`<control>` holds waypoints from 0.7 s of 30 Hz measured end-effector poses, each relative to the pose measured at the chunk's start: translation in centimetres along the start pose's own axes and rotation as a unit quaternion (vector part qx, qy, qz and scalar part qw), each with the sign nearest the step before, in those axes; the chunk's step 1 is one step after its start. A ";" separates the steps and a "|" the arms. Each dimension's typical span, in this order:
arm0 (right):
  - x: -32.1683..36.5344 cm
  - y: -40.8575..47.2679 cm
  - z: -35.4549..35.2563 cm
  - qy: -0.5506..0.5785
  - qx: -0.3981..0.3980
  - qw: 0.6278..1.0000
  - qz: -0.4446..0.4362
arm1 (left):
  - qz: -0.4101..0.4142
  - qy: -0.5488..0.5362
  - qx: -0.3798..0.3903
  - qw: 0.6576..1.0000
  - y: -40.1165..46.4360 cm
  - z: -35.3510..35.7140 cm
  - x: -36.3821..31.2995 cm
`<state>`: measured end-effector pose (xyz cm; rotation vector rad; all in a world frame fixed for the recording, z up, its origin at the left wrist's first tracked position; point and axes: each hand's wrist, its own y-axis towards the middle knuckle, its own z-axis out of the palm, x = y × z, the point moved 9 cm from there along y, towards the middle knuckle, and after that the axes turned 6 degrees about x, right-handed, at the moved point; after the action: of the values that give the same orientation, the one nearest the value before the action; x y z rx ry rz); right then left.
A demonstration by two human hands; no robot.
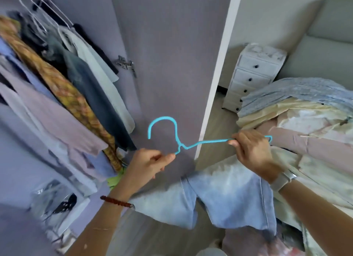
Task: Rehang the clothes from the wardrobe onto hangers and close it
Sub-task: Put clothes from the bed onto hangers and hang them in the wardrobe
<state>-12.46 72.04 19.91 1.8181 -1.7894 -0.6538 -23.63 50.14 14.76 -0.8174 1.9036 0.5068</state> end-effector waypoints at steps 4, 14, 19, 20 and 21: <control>3.5 0.0 1.5 0.007 0.009 1.000 0.011 | 0.015 0.096 -0.103 0.990 -1.7 -4.1 1.1; 2.5 -2.9 0.6 0.011 0.001 0.994 0.107 | 0.084 0.175 -0.077 0.978 -0.3 -2.5 -0.6; 0.2 -4.1 -0.7 -0.010 -0.002 0.988 0.153 | 0.063 0.169 -0.068 0.981 2.0 -0.1 -0.8; -0.4 -4.4 -1.1 -0.019 -0.006 0.986 0.165 | 0.061 0.171 -0.062 0.981 2.7 0.5 -1.1; -0.9 -4.7 -1.7 -0.028 -0.009 0.984 0.177 | 0.062 0.170 -0.056 0.982 3.4 1.3 -1.6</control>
<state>-7.82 73.02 18.08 1.4279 -2.0678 -0.5807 -24.82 53.83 15.62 -0.9072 2.2688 0.5845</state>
